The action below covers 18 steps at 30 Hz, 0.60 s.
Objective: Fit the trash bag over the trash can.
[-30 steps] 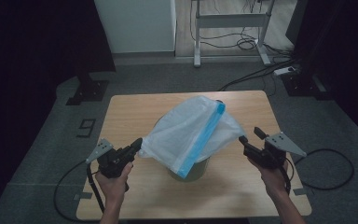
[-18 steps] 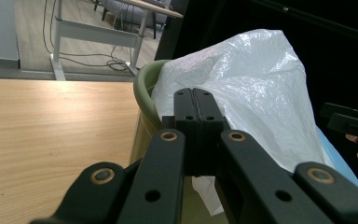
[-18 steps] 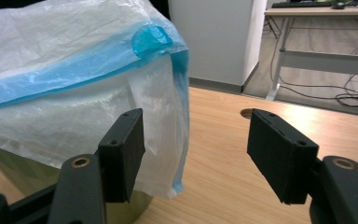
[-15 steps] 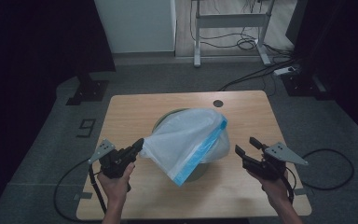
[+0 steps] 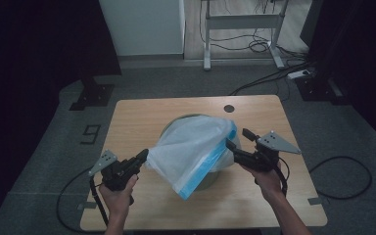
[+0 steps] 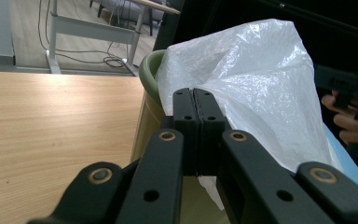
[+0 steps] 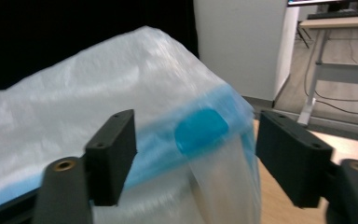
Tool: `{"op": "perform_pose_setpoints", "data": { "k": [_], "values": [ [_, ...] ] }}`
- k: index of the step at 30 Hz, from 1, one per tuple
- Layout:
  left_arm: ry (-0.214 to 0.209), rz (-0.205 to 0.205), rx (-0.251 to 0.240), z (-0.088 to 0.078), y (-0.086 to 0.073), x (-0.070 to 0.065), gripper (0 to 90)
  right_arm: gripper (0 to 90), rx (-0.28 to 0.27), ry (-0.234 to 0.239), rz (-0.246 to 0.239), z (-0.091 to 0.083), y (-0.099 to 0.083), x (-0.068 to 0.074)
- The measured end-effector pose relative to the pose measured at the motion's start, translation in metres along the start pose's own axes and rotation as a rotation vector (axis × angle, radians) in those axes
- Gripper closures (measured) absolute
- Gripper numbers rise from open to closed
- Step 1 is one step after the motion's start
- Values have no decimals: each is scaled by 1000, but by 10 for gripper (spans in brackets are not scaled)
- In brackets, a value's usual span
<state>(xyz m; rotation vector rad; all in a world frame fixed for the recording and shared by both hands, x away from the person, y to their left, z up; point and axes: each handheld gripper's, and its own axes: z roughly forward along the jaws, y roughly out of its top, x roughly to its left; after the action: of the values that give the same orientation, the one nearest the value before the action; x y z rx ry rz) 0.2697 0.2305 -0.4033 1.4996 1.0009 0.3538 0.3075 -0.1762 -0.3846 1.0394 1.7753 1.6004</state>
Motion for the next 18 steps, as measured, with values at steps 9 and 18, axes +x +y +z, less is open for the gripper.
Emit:
{"op": "perform_pose_setpoints", "data": {
  "k": [9,18],
  "values": [
    [-3,-2,3,-1,-2,2,881,232,22,43,-22,28,5,-5],
    [-13,3,3,-2,-1,2,847,743,38,43,-71,34,-6,-1]
  ]
}}
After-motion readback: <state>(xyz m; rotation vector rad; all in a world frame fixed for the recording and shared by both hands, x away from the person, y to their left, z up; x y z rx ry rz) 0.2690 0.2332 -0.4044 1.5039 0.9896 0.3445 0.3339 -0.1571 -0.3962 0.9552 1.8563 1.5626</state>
